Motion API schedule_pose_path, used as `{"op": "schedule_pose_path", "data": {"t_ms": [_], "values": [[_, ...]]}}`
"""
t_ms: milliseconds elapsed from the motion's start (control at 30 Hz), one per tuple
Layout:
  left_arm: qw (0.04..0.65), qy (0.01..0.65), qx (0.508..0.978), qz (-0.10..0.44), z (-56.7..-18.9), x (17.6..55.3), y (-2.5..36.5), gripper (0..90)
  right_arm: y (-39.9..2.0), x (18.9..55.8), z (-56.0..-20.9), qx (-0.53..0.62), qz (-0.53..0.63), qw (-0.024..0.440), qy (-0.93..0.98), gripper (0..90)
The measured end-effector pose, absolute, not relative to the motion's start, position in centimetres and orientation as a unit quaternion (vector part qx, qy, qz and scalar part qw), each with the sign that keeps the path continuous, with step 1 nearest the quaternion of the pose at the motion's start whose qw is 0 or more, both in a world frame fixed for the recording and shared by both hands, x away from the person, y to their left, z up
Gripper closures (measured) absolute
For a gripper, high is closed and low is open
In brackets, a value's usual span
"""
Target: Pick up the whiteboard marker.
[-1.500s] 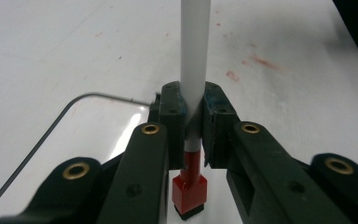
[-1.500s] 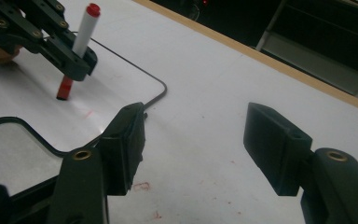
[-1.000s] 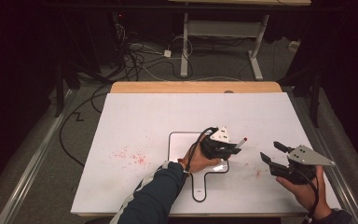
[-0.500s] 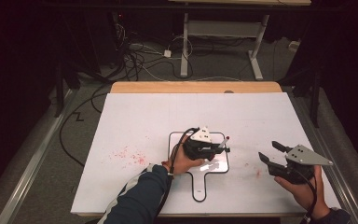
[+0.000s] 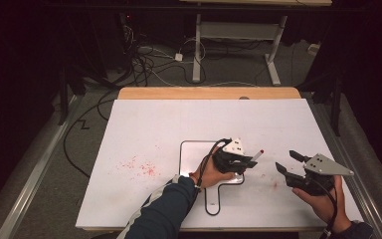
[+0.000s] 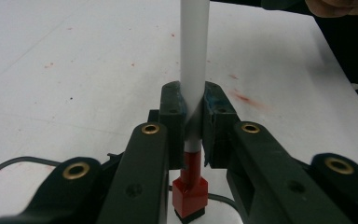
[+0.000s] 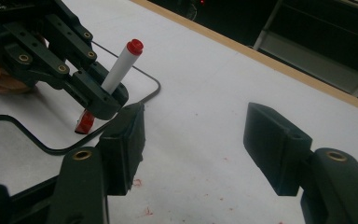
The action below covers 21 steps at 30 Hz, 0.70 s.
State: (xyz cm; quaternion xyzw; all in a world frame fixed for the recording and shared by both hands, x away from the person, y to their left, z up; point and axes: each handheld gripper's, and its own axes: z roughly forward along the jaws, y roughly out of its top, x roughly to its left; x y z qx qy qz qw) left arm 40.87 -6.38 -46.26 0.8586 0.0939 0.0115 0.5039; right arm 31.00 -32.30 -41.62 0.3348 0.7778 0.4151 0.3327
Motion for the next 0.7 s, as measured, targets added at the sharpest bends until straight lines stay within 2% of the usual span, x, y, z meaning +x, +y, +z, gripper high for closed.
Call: {"op": "schedule_pose_path", "data": {"t_ms": [267, 700], "values": [[0.497, 0.141, 0.855, 0.032, -46.2, 42.0, -2.9, 78.9, -32.4, 30.8, -41.5, 0.337, 0.415, 0.336, 0.776, 39.6], [0.492, 0.157, 0.854, 0.066, -46.4, 39.1, 2.6, 78.9, -32.1, 30.8, -41.5, 0.337, 0.412, 0.336, 0.777, 39.6]]}}
